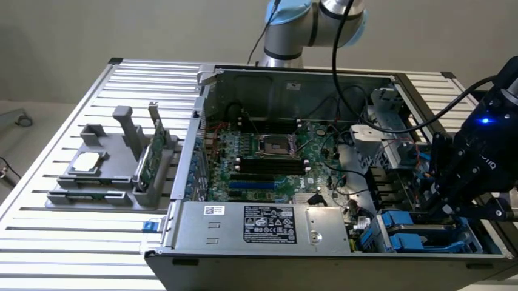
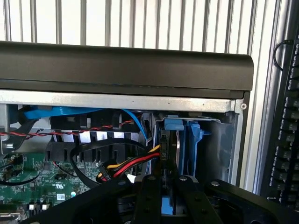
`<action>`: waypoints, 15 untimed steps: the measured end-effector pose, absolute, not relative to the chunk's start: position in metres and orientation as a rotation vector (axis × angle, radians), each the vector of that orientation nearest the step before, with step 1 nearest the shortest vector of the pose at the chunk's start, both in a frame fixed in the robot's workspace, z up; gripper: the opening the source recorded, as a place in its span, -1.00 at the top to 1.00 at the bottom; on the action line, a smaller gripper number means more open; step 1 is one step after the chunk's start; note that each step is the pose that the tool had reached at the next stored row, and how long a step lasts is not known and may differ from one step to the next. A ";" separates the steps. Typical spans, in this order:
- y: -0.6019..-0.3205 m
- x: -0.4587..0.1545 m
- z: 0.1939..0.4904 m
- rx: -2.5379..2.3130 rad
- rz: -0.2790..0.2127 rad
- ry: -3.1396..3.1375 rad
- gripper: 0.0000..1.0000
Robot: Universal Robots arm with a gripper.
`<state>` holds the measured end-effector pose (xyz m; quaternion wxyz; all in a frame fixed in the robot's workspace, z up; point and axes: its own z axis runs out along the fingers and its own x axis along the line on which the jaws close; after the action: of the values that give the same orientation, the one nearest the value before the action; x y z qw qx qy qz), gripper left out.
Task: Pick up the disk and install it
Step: 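Insert the disk into the insertion slot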
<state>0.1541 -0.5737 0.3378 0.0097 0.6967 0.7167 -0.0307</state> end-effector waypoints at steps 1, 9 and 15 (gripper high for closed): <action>-0.574 0.154 0.338 2.176 -0.096 2.237 0.67; -0.574 0.154 0.338 2.201 -0.096 2.214 0.67; -0.574 0.154 0.338 2.227 -0.097 2.188 0.67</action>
<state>0.1541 -0.5741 0.3378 0.0090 0.7130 0.7004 -0.0309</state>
